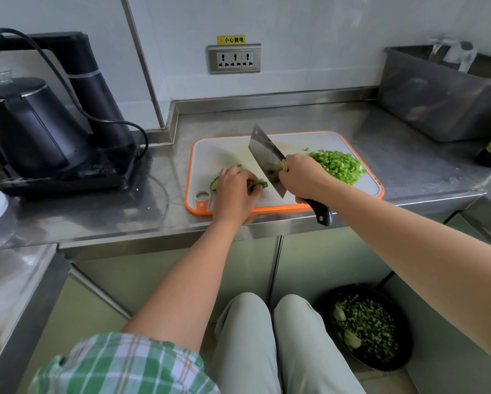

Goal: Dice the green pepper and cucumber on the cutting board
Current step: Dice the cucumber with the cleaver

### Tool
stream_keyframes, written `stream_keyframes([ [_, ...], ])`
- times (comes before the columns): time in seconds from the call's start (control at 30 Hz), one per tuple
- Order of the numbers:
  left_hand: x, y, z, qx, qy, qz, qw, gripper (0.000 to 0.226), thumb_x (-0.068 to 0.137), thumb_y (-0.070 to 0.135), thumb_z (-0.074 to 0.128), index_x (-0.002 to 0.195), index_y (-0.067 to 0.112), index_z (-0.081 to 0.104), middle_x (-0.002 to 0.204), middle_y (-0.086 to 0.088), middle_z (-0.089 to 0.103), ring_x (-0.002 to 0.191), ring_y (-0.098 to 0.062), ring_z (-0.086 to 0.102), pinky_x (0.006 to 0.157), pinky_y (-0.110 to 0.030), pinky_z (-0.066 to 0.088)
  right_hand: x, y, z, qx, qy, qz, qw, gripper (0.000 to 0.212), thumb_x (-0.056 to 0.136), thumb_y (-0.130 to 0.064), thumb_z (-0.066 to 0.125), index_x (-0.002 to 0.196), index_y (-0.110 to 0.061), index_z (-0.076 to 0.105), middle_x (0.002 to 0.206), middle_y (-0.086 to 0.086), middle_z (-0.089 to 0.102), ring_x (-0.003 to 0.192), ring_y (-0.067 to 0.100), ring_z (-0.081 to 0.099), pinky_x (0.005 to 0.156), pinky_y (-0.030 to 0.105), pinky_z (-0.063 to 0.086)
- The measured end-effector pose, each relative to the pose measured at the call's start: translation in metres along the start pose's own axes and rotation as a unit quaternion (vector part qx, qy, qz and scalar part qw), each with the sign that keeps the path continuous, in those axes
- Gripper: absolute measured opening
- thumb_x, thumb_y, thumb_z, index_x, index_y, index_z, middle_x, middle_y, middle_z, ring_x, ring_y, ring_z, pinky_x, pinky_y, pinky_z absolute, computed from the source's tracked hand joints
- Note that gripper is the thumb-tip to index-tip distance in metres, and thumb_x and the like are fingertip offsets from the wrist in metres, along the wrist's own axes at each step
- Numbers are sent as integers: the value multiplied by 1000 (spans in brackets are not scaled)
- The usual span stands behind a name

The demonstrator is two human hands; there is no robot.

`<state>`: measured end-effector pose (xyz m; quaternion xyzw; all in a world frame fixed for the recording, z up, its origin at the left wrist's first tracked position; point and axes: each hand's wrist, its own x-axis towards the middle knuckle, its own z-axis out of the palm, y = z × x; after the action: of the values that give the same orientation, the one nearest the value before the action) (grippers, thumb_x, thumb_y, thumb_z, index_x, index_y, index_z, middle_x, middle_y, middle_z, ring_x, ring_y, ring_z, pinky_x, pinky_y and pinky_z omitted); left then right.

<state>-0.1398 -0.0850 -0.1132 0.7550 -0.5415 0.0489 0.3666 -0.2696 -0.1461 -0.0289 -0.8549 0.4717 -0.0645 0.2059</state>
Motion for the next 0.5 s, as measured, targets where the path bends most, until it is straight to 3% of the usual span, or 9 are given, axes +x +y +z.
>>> stream_keyframes([
  [0.27,1,-1,-1,6,-3,2,1000,10,84,18,66,91,13,71,94,-7,63,93,-26,48,81,-31,38,-2,-8,1,-31,-37,5,999,17,86,2,36,72,-7,38,62,12,51,37,19,52,30,17,33],
  [0.5,0,-1,0,5,0,3,1000,11,82,19,68,90,12,72,92,-7,62,92,-26,48,77,-29,36,-1,-4,12,-4,5,10,1000,6,89,-1,40,85,-4,44,66,8,50,38,19,51,40,24,37],
])
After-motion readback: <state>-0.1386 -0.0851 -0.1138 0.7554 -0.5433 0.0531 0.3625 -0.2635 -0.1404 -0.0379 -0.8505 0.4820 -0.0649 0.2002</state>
